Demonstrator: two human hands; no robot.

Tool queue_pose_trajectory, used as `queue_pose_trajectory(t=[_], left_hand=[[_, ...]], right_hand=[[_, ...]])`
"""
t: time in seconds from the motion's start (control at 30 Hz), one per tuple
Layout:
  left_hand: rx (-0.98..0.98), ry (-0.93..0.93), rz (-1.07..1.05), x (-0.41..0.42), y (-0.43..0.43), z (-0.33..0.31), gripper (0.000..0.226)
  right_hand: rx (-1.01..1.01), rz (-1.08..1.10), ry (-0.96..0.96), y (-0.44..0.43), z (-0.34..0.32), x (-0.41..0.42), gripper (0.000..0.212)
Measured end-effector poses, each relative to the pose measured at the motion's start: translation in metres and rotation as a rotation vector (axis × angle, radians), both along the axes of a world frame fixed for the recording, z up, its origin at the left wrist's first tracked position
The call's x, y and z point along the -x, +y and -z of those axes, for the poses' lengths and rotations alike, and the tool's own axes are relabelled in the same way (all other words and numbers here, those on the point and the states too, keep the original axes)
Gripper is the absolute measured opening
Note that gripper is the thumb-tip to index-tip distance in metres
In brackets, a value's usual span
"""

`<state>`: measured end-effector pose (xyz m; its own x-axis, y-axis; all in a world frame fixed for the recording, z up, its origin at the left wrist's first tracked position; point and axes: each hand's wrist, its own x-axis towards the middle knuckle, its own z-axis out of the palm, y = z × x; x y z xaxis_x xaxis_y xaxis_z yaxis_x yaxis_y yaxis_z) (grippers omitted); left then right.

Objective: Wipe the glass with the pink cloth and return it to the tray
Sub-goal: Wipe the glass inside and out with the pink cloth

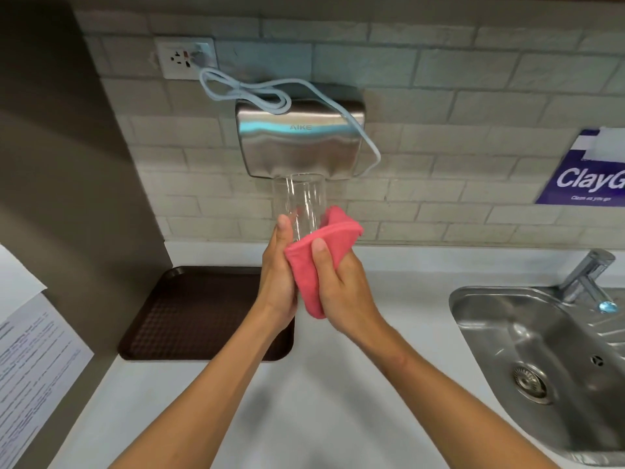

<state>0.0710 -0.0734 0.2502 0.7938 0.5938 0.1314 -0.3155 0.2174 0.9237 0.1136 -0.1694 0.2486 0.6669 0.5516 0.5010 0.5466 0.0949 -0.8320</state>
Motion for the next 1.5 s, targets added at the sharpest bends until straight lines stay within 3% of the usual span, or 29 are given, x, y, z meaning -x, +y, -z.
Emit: queue_pose_trajectory(t=[0.07,0.2,0.33,0.43,0.57,0.73,0.8,0.87,0.97,1.03,1.1,1.27,1.4,1.5], left_hand=[[-0.047,0.026,0.017,-0.001,-0.004,0.005,0.079],[-0.098,0.042,0.105,-0.003,-0.013,0.003,0.093],[-0.099,0.004,-0.023,-0.009,-0.002,-0.009,0.08],[-0.054,0.001,-0.076,-0.01,0.005,-0.013,0.065],[-0.076,-0.017,-0.017,-0.009,-0.005,-0.009,0.089],[-0.034,0.01,-0.092,-0.012,-0.004,-0.026,0.121],[-0.028,0.003,-0.054,-0.01,-0.005,-0.024,0.119],[-0.048,-0.002,0.006,-0.009,-0.011,-0.017,0.102],[-0.131,-0.035,-0.024,-0.008,-0.02,-0.01,0.067],[-0.201,-0.059,-0.082,-0.008,-0.022,-0.01,0.062],[-0.271,-0.075,-0.135,-0.009,-0.021,-0.01,0.064],[-0.428,-0.073,-0.268,-0.009,-0.024,-0.006,0.067],[-0.563,-0.058,-0.331,-0.007,-0.031,-0.011,0.058],[-0.601,-0.045,-0.339,-0.006,-0.032,-0.014,0.064]], right_hand=[[0.007,0.007,0.086,0.005,-0.019,-0.012,0.038],[-0.059,0.1,0.295,0.012,-0.054,-0.046,0.076],[-0.007,0.114,0.176,0.012,-0.022,-0.024,0.042],[-0.086,0.148,0.13,0.011,-0.007,-0.009,0.018],[-0.247,0.323,0.138,0.01,-0.033,-0.024,0.023],[-0.269,0.213,-0.048,0.008,-0.001,0.007,0.011],[-0.264,0.157,-0.082,0.007,0.009,0.011,0.023],[-0.304,0.134,0.085,0.007,-0.004,0.004,0.028],[-0.264,0.126,0.508,0.003,-0.023,-0.003,0.037],[-0.243,0.053,0.783,-0.001,-0.025,-0.001,0.047],[-0.365,-0.07,0.961,-0.003,-0.025,-0.001,0.043],[-0.386,-0.177,1.134,-0.004,-0.028,-0.003,0.043],[-0.336,-0.176,1.162,-0.006,-0.025,-0.005,0.058],[-0.302,-0.185,1.186,-0.01,-0.026,-0.003,0.064]])
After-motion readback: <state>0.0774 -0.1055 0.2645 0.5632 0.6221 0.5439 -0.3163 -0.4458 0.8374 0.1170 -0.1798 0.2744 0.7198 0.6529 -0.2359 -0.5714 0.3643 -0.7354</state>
